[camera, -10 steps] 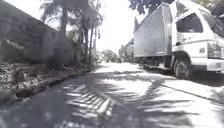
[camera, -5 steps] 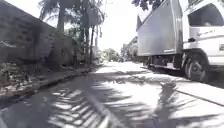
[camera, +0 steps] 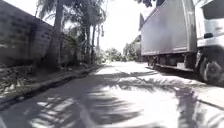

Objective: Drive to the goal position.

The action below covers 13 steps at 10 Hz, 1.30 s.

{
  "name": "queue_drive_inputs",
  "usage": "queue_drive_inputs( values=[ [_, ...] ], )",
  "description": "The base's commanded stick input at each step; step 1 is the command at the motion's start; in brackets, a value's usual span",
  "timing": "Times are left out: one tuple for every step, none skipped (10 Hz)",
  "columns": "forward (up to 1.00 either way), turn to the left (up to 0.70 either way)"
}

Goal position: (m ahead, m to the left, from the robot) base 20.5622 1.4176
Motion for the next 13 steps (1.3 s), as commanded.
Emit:
queue_drive_inputs(
  values=[
    [1.00, 0.01],
    [1.00, 0.01],
    [1.00, 0.01],
    [1.00, 0.01],
    [1.00, 0.01],
    [1.00, 0.01],
    [1.00, 0.01],
    [1.00, 0.01],
    [1.00, 0.01],
    [1.00, -0.13],
    [1.00, -0.39],
    [1.00, -0.39],
    [1.00, -0.39]
  ],
)
